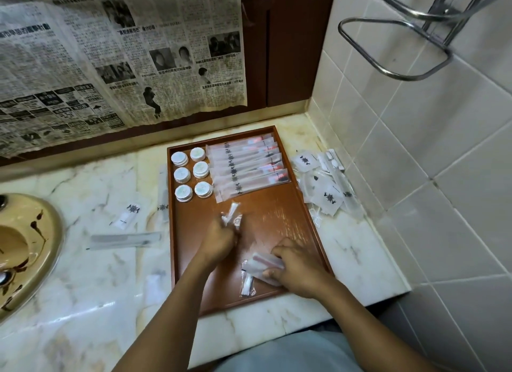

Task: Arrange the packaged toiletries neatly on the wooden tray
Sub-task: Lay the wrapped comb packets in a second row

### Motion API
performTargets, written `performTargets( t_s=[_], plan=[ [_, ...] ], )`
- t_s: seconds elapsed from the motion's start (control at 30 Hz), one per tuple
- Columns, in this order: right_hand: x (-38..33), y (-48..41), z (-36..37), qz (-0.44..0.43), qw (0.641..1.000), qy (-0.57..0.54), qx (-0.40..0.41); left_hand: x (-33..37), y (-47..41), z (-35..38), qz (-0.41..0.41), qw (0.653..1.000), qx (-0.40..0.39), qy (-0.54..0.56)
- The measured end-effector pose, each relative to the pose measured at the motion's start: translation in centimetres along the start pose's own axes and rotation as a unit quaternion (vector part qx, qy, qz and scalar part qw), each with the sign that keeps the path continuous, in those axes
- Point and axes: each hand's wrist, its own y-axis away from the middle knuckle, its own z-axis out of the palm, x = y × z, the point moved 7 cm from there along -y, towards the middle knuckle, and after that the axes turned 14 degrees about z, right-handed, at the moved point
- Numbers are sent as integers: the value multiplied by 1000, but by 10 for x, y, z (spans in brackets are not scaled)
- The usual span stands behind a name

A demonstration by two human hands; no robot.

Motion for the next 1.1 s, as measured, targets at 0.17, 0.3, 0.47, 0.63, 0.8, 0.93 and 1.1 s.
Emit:
performTargets(
  t_s=[0.17, 0.3, 0.47, 0.63, 0.8, 0.93, 1.1],
  plan=[
    [-54, 6, 21, -100, 991, 85, 20, -18, 19, -43, -17, 998, 52, 6],
    [-62, 9, 31, -154, 977, 140, 47, -26, 28, -81, 15, 994, 88, -66],
    [-41, -4, 30, -49, 997, 48, -37, -35, 49, -120, 29, 977, 134, -162],
    [-8, -2, 6, 58, 986, -148, -49, -58, 65, -147, -5, 973, 170, -158],
    [64, -8, -49, 179, 922, -313, 137, -76, 77, -166, -35, 965, 200, -166],
    [106, -3, -77, 218, 839, -458, 196, -81, 80, -169, -42, 962, 197, -185],
    [130, -5, -75, 255, 875, -347, 222, -88, 77, -165, -85, 946, 167, -264]
  ],
)
